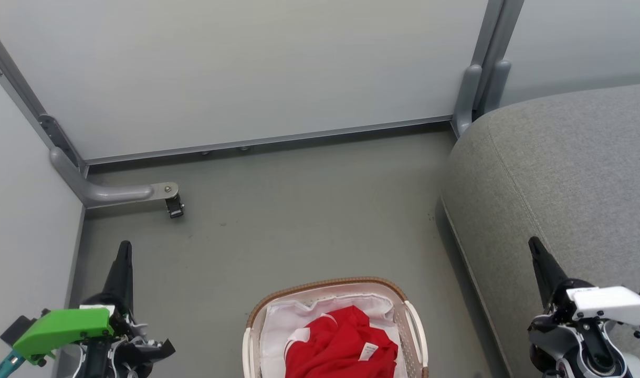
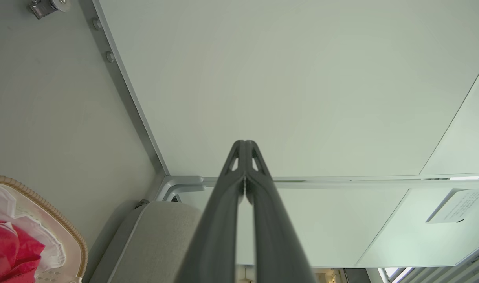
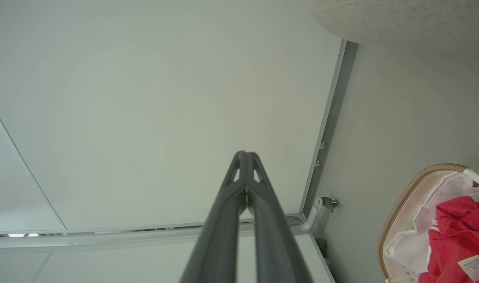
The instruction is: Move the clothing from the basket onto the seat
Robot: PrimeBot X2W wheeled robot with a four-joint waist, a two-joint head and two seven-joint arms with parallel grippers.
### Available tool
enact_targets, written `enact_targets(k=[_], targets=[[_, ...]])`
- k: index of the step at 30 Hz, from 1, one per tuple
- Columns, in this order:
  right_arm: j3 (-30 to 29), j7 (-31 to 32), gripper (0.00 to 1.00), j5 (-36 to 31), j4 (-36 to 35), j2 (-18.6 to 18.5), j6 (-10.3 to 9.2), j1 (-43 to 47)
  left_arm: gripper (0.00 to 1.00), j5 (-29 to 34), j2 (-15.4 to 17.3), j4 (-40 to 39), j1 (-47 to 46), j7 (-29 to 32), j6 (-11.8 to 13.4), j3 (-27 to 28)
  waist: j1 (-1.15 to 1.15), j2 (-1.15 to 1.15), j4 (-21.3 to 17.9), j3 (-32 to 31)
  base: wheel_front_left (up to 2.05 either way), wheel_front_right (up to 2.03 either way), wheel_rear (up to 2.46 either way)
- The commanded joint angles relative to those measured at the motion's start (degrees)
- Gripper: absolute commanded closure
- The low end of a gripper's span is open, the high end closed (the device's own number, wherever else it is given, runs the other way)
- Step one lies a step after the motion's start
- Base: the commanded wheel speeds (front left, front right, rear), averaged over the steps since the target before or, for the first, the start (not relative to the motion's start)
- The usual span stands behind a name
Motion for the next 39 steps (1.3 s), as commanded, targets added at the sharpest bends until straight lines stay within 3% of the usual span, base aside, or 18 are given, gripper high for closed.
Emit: enact_targets(k=[1,13,27,39], targets=[[0.0,0.0,0.0,0.0,0.3,0.1,0.0,0.1,0.0,0.0,0.0,0.4,0.1,0.0,0.0,-0.1,0.0,0.0,0.0,0.0,0.0,0.0,0.0],[2.9,-2.7,0.0,-3.6,0.7,-1.1,-0.01,-0.1,0.0,3.2,0.2,2.1,0.6,-2.8,0.0,-1.3,0.0,0.02,0.1,0.3,0.0,0.0,0.0],[5.9,-6.5,0.0,-20.3,1.4,-2.6,0.0,-2.5,0.0,24.5,1.1,3.6,0.5,-6.6,0.0,-2.6,0.0,0.06,-0.1,1.0,0.0,0.0,0.0],[7.6,-9.1,0.0,-33.3,3.9,-3.7,0.0,-5.5,0.0,38.3,1.5,5.0,0.2,-9.1,0.2,-3.5,0.0,0.1,0.0,1.5,0.0,0.0,0.0]])
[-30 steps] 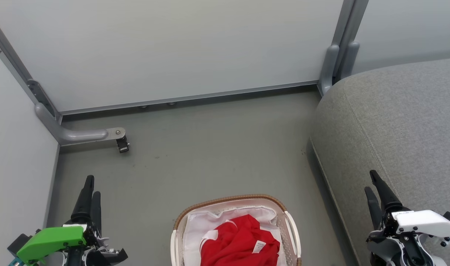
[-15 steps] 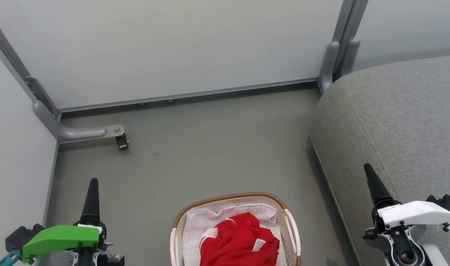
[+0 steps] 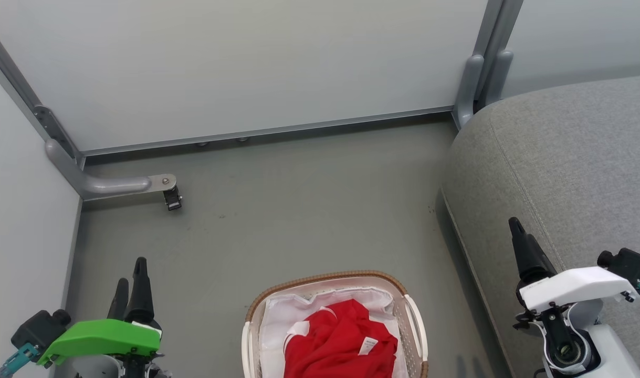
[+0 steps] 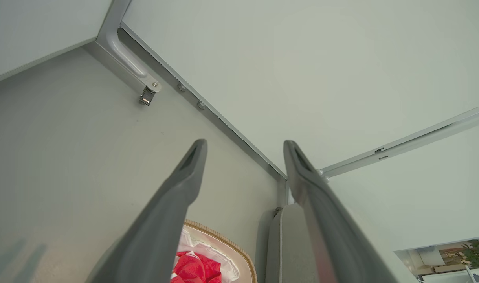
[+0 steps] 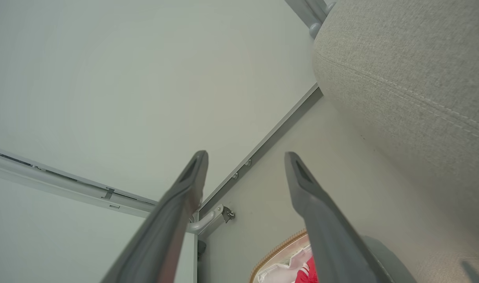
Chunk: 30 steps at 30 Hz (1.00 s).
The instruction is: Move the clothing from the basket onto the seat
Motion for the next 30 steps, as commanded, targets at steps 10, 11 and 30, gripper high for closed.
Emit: enact_targets(k=[10,11,30], targets=[[3.0,-2.3,0.0,-11.7,2.2,-1.0,0.02,-2.0,0.0,11.5,1.4,-0.4,-0.3,-2.4,1.3,-1.9,0.0,0.12,-0.2,0.2,0.0,0.0,0.0],[3.3,-2.5,0.0,-12.6,2.4,-1.1,0.02,-1.9,0.0,12.5,1.5,-0.3,-0.1,-2.5,1.6,-2.1,0.0,0.13,-0.2,0.2,0.0,0.0,0.0],[4.7,-5.6,0.0,-25.9,4.1,-1.1,0.02,-2.0,0.0,24.5,1.6,-0.7,1.5,-5.7,3.6,-3.5,0.0,0.18,-0.4,0.7,0.0,0.0,0.0]])
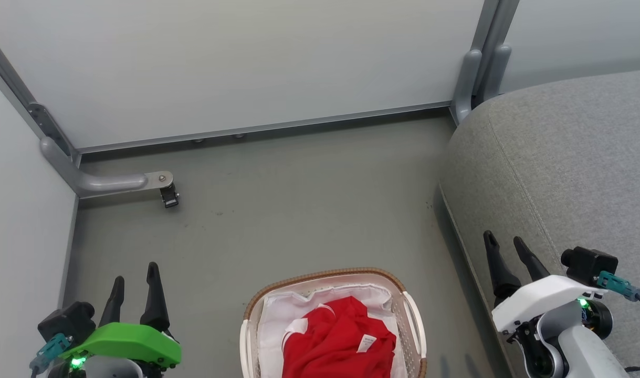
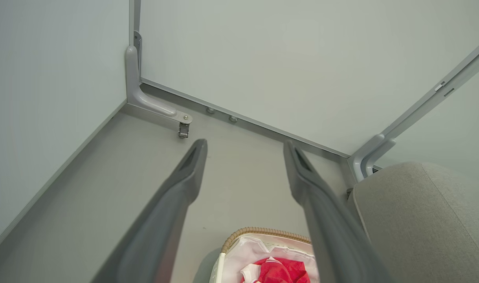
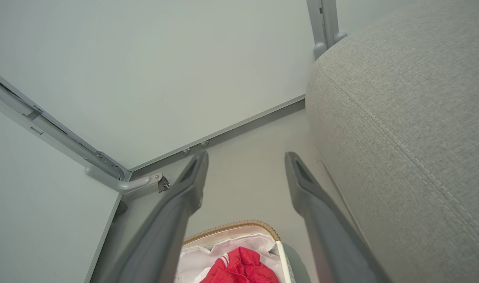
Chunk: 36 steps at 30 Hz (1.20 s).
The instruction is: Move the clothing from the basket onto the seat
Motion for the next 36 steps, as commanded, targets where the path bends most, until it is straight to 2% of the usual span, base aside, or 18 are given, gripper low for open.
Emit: enact_targets(k=[1,17,36], targets=[[0.1,-0.6,0.0,-1.7,-0.3,-0.6,0.02,-1.2,0.0,1.6,0.4,-0.4,0.5,-0.6,0.4,0.0,0.0,0.18,0.0,0.0,0.0,0.0,0.0],[0.8,-2.9,0.0,-10.7,0.5,-1.3,0.02,-2.0,0.0,11.1,0.5,-0.4,1.1,-2.8,0.3,0.2,0.0,0.22,-0.1,-0.4,0.0,0.0,0.0],[-1.1,-5.2,0.0,-20.0,-1.5,-0.1,0.02,-0.9,0.0,19.3,-1.2,-4.7,2.3,-5.2,-1.1,3.0,0.0,0.27,-0.4,-0.2,0.0,0.0,0.0]])
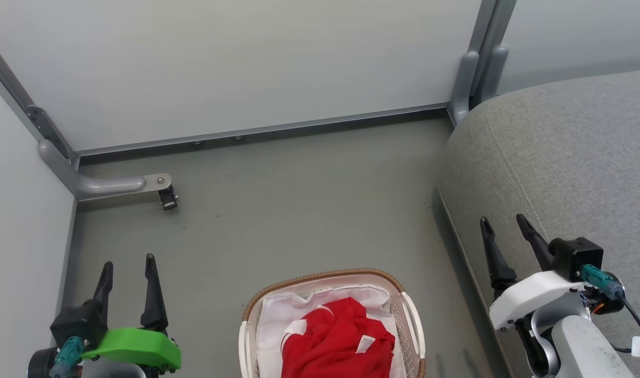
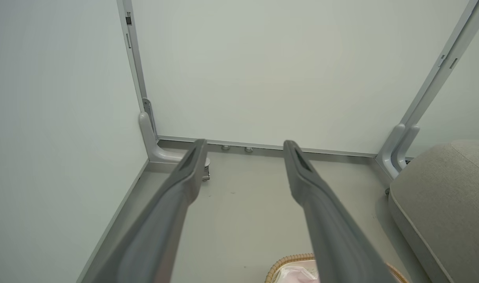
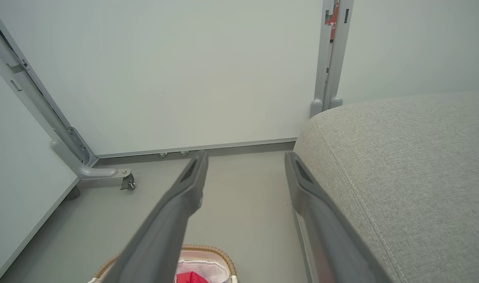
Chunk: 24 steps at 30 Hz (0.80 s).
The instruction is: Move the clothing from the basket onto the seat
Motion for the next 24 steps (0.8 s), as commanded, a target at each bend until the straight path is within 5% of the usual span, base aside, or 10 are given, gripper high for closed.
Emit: enact_targets(k=[1,24], targets=[[0.2,-0.5,0.0,-1.4,0.0,-0.2,0.01,0.1,0.0,1.5,0.1,0.0,0.7,-0.5,-0.3,0.1,0.0,0.28,-0.1,0.3,0.0,0.0,0.0],[3.0,-2.8,0.0,-8.9,-3.9,-1.0,0.0,-9.1,0.0,6.0,-0.4,17.3,-12.5,-2.9,-2.7,-22.0,0.0,0.34,-8.0,18.8,0.0,0.0,0.0]])
